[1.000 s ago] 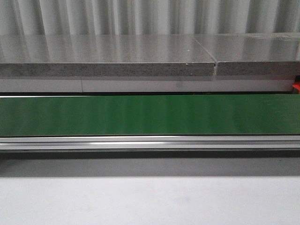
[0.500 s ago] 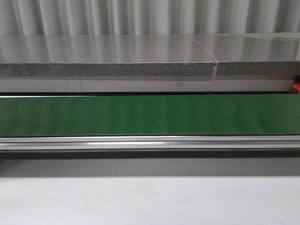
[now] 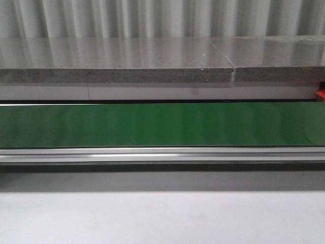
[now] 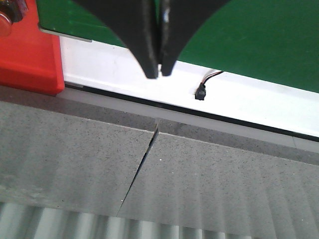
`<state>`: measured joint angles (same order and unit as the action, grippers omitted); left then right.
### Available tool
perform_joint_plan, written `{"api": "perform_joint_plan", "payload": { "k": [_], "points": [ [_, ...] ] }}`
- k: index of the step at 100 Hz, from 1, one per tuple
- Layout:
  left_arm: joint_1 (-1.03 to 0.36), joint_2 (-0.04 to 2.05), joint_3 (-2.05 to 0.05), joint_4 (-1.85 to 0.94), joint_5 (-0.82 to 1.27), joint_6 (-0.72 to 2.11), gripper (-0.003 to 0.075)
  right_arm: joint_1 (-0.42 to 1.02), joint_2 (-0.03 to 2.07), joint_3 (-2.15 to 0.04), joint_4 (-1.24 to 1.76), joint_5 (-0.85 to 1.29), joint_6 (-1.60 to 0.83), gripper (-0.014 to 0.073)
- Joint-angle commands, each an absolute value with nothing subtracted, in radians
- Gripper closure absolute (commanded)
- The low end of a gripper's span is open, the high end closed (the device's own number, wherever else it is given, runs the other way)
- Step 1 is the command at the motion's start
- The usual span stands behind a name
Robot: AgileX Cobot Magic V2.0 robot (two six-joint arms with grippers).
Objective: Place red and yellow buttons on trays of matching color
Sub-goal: 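Grasp the red push-button with the left gripper and set it on the belt, then move the left gripper to a yellow push-button and grasp it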
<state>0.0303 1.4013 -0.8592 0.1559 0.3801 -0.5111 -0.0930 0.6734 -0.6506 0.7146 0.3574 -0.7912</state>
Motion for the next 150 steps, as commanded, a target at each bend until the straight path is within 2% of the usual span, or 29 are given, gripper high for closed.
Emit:
{"api": "perform_joint_plan", "payload": {
  "k": [1, 6, 9, 13, 18, 57, 85, 118, 150],
  "points": [
    [0.025, 1.373, -0.894, 0.142, 0.346, -0.483, 0.0325, -0.092, 0.672, -0.678, 0.729, 0.3, -0.795, 0.0662],
    [0.025, 1.373, -0.894, 0.138, 0.349, -0.484, 0.0184, -0.092, 0.672, -0.678, 0.729, 0.3, -0.795, 0.0662],
    [0.025, 1.373, -0.894, 0.137, 0.349, -0.484, 0.0128, -0.092, 0.672, -0.678, 0.729, 0.3, -0.795, 0.0662],
    [0.025, 1.373, -0.894, 0.133, 0.349, -0.484, 0.007, -0.092, 0.672, -0.678, 0.729, 0.3, -0.795, 0.0662],
    [0.025, 1.369, -0.894, 0.127, 0.349, -0.484, 0.0043, -0.092, 0.672, -0.678, 0.729, 0.3, -0.795, 0.0662],
    [0.046, 1.291, -1.059, 0.174, 0.484, -0.445, 0.0113, -0.092, 0.672, -0.678, 0.729, 0.3, -0.795, 0.0662],
    [0.205, 1.291, -1.034, 0.226, 0.634, -0.428, 0.0137, -0.092, 0.672, -0.678, 0.729, 0.3, -0.795, 0.0662],
    [0.432, 1.309, -0.878, 0.216, 0.548, -0.428, 0.0137, -0.092, 0.672, -0.678, 0.729, 0.3, -0.795, 0.0662],
    [0.507, 1.482, -0.876, 0.214, 0.473, -0.428, 0.0137, -0.092, 0.672, -0.678, 0.729, 0.3, -0.795, 0.0662]
  ]
}}
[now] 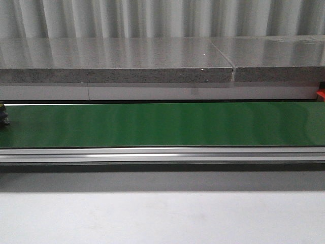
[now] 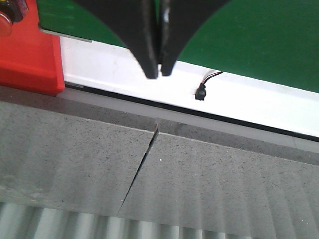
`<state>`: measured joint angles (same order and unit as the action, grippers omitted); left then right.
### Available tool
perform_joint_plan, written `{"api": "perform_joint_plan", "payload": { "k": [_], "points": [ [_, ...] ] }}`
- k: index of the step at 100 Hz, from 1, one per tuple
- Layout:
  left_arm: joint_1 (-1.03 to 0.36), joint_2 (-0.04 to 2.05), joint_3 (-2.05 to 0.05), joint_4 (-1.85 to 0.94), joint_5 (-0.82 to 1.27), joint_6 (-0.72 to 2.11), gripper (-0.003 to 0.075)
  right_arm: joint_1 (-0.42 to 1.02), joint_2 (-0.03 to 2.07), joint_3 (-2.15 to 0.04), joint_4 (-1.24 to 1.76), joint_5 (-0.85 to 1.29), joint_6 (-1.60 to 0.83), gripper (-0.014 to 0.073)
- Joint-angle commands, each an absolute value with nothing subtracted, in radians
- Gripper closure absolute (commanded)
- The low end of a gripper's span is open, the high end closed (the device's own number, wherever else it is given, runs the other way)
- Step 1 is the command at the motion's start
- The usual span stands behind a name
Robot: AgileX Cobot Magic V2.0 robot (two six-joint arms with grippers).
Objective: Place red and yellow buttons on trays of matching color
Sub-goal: 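Move the left gripper to a yellow push-button and grasp it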
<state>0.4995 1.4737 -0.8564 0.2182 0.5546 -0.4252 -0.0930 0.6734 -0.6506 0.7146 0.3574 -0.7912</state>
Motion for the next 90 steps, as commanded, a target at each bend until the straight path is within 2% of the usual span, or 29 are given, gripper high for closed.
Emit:
{"api": "perform_joint_plan", "payload": {
  "k": [1, 37, 77, 84, 90],
  "points": [
    [0.51, 1.489, -0.876, 0.214, 0.469, -0.428, 0.0137, -0.092, 0.672, -0.678, 0.729, 0.3, -0.795, 0.0662],
    [0.534, 1.653, -1.021, 0.226, 0.46, -0.428, 0.0137, -0.092, 0.672, -0.678, 0.729, 0.3, -0.795, 0.0662],
    [0.534, 1.726, -1.061, 0.227, 0.421, -0.428, 0.0138, -0.092, 0.672, -0.678, 0.729, 0.3, -0.795, 0.0662],
    [0.534, 1.726, -1.065, 0.237, 0.419, -0.428, 0.0161, -0.092, 0.672, -0.678, 0.729, 0.3, -0.795, 0.0662],
    [0.534, 1.726, -1.069, 0.241, 0.419, -0.428, 0.0211, -0.092, 0.672, -0.678, 0.729, 0.3, -0.795, 0.0662]
  ]
}}
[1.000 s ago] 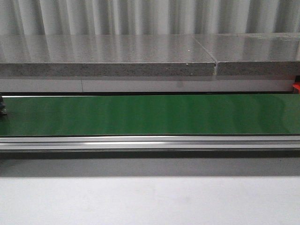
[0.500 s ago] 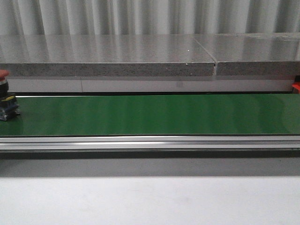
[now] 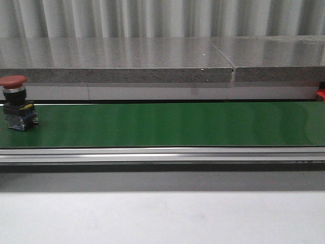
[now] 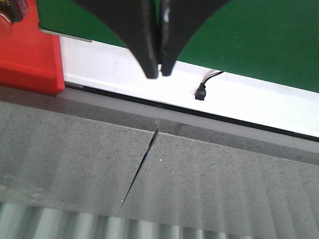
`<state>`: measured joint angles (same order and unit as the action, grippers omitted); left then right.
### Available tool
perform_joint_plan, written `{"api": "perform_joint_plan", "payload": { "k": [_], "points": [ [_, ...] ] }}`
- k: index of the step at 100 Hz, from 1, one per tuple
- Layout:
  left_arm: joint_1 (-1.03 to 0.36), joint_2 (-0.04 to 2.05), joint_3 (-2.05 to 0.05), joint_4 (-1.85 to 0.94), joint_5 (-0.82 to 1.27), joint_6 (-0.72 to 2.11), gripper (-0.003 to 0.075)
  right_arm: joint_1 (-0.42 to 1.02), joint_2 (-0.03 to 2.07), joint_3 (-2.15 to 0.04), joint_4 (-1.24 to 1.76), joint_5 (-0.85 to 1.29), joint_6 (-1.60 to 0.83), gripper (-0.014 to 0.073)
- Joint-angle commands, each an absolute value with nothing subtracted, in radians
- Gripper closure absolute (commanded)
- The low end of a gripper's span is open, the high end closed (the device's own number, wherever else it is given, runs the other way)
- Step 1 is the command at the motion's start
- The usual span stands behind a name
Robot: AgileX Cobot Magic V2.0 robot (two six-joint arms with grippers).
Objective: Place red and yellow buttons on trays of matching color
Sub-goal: 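Move the left gripper to a yellow push-button and grasp it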
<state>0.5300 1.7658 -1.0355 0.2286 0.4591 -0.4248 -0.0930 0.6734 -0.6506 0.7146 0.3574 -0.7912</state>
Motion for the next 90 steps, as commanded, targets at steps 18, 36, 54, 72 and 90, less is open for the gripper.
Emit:
{"api": "perform_joint_plan", "payload": {
  "k": [18, 36, 54, 72, 90],
  "points": [
    [0.534, 1.726, -1.079, 0.241, 0.437, -0.428, 0.0455, -0.092, 0.672, -0.678, 0.729, 0.3, -0.795, 0.0662],
    [0.534, 1.714, -1.081, 0.239, 0.481, -0.428, 0.0653, -0.092, 0.672, -0.678, 0.729, 0.3, -0.795, 0.0662],
    [0.534, 1.624, -1.081, 0.23, 0.523, -0.428, 0.0741, -0.092, 0.672, -0.678, 0.729, 0.3, -0.795, 0.0662],
    [0.526, 1.481, -1.081, 0.21, 0.506, -0.428, 0.0741, -0.092, 0.672, -0.678, 0.729, 0.3, -0.795, 0.0662],
    [0.43, 1.369, -1.081, 0.193, 0.505, -0.426, 0.0741, -0.092, 0.672, -0.678, 0.729, 0.3, -0.795, 0.0662]
  ]
}}
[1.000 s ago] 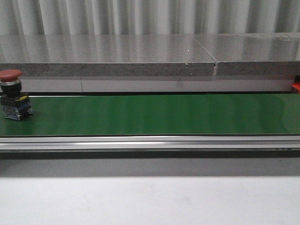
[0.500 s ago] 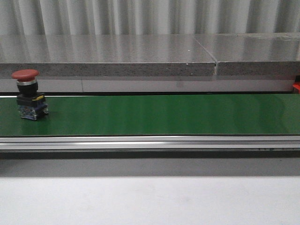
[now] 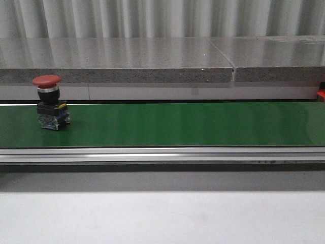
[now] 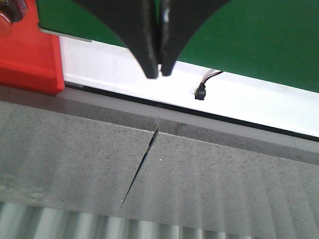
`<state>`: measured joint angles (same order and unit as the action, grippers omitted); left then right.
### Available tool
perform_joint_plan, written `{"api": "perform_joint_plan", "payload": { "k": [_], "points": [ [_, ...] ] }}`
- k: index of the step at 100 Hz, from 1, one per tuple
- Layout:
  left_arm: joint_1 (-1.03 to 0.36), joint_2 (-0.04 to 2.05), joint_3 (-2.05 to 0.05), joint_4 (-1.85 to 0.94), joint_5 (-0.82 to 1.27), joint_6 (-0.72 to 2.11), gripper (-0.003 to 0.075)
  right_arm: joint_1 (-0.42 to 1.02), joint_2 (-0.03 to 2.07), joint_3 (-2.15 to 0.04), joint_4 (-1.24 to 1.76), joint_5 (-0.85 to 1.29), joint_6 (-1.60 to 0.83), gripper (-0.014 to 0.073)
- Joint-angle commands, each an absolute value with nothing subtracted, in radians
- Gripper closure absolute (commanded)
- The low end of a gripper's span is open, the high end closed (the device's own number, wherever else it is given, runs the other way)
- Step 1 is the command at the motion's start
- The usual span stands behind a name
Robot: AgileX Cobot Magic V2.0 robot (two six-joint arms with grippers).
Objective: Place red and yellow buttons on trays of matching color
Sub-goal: 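Move the left gripper to a yellow push-button and grasp it, then set the yellow button on the belt and open the left gripper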
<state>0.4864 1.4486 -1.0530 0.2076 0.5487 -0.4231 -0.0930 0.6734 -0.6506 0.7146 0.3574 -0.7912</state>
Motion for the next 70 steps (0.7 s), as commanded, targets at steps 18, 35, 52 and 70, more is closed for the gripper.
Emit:
{"api": "perform_joint_plan", "payload": {
  "k": [18, 35, 52, 70],
  "points": [
    [0.274, 1.325, -1.081, 0.193, 0.507, -0.378, 0.0741, -0.092, 0.672, -0.678, 0.729, 0.3, -0.795, 0.0662],
    [0.16, 1.334, -1.081, 0.191, 0.525, -0.376, 0.0741, -0.092, 0.672, -0.678, 0.729, 0.3, -0.795, 0.0662],
    [0.106, 1.361, -1.081, 0.191, 0.523, -0.376, 0.0741, -0.092, 0.672, -0.678, 0.729, 0.3, -0.795, 0.0662],
    [0.081, 1.404, -1.081, 0.162, 0.521, -0.373, 0.0741, -0.092, 0.672, -0.678, 0.729, 0.3, -0.795, 0.0662]
  ]
}}
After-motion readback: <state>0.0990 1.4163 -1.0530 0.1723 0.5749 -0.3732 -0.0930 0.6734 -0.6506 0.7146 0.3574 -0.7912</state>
